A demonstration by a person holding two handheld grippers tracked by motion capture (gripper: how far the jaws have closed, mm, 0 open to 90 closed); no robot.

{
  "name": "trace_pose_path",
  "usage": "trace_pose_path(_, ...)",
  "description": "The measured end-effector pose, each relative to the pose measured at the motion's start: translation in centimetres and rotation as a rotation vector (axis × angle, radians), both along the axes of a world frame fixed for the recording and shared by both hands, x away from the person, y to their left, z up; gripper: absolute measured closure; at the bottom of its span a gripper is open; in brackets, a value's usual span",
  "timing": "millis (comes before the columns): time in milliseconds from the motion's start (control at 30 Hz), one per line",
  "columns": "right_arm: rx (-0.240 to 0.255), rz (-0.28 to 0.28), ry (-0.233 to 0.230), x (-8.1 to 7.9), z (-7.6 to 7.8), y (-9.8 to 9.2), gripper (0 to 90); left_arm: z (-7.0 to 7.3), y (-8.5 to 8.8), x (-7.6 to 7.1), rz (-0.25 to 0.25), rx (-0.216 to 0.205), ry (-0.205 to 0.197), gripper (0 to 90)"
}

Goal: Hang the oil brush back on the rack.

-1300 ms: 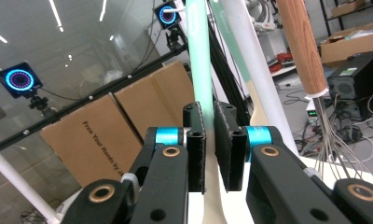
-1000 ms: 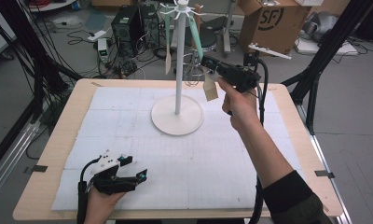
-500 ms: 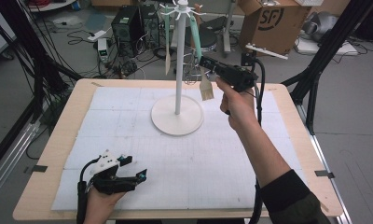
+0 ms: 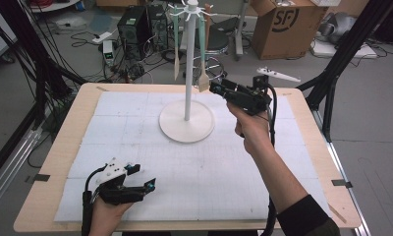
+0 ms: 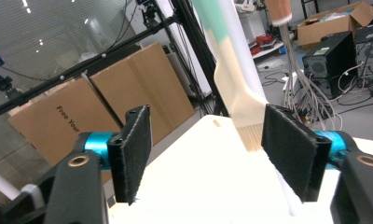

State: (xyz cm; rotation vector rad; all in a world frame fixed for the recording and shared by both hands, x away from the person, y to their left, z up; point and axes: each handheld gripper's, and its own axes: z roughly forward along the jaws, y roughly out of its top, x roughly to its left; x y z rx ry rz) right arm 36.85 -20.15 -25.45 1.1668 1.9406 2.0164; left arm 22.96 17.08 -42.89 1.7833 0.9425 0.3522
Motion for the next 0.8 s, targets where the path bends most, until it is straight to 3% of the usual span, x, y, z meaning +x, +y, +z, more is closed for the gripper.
trace_pose_path(167, -0.010, 0.005, 0.018, -0.3, -0.7, -0.1, 26.7, 0.1, 0.0, -0.1, 0.002, -0.001, 0.000, 22.5)
trace_pose_path(267, 0.022, 0.018, 0.030, -0.6, -0.9, -0.3, 26.9, 0.1, -0.1, -0.1, 0.007, -0.003, -0.001, 22.5)
trace_pose_path(467, 0.040, 0.033, 0.046, -0.9, -2.1, -1.1, 22.3, 0.1, -0.2, -0.2, -0.001, 0.005, -0.002, 22.5)
trace_pose_path(600, 0.086, 0.057, 0.080, -1.1, -3.4, -1.8, 20.7, 0.1, -0.1, -0.2, 0.002, 0.003, -0.004, 22.5)
trace_pose_path(700, 0.075, 0.057, 0.080, -1.5, -4.2, -2.2, 19.4, 0.1, 0.0, -0.3, 0.007, 0.003, -0.004, 22.5)
trace_pose_path(800, 0.023, 0.054, 0.058, -2.1, -5.0, -2.3, 19.4, 0.1, 0.1, -0.2, 0.007, 0.000, -0.003, 22.5)
